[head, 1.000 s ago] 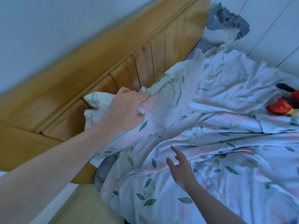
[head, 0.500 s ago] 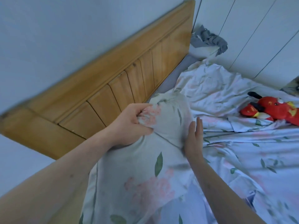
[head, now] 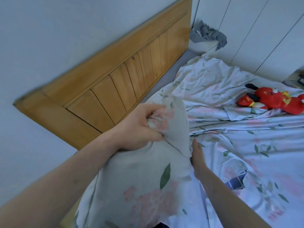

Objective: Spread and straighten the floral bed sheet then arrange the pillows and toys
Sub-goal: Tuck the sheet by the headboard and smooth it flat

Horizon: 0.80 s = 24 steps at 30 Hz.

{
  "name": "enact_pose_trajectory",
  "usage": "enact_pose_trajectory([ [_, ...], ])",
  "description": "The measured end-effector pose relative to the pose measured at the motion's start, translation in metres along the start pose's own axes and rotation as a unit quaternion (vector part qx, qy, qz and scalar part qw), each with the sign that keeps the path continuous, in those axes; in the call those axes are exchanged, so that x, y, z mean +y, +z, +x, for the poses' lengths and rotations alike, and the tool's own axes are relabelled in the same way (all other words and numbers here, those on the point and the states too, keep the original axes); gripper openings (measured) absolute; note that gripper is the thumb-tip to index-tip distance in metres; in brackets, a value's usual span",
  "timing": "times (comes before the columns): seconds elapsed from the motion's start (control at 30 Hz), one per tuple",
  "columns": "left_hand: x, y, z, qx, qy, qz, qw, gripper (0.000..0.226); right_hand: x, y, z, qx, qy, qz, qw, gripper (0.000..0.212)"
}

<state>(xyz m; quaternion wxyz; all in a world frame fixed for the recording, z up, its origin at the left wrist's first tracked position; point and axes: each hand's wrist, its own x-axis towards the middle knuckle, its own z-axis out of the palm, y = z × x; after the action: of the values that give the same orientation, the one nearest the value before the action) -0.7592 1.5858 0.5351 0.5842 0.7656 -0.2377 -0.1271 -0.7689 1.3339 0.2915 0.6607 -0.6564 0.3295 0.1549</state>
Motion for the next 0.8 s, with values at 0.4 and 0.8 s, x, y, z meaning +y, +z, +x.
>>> enact_pose_trajectory([
  [0.4,-0.018,-0.033,-0.024,-0.011,-0.304,-0.199,0.931,0.069,-0.031,-0.043,-0.036,0.075,0.003,0.151,0.986,0.050],
  [0.8,-0.062,0.014,-0.031,0.115,-0.319,-0.060,0.939,0.046,-0.092,-0.015,-0.098,0.071,-0.359,-0.172,0.915,0.059],
])
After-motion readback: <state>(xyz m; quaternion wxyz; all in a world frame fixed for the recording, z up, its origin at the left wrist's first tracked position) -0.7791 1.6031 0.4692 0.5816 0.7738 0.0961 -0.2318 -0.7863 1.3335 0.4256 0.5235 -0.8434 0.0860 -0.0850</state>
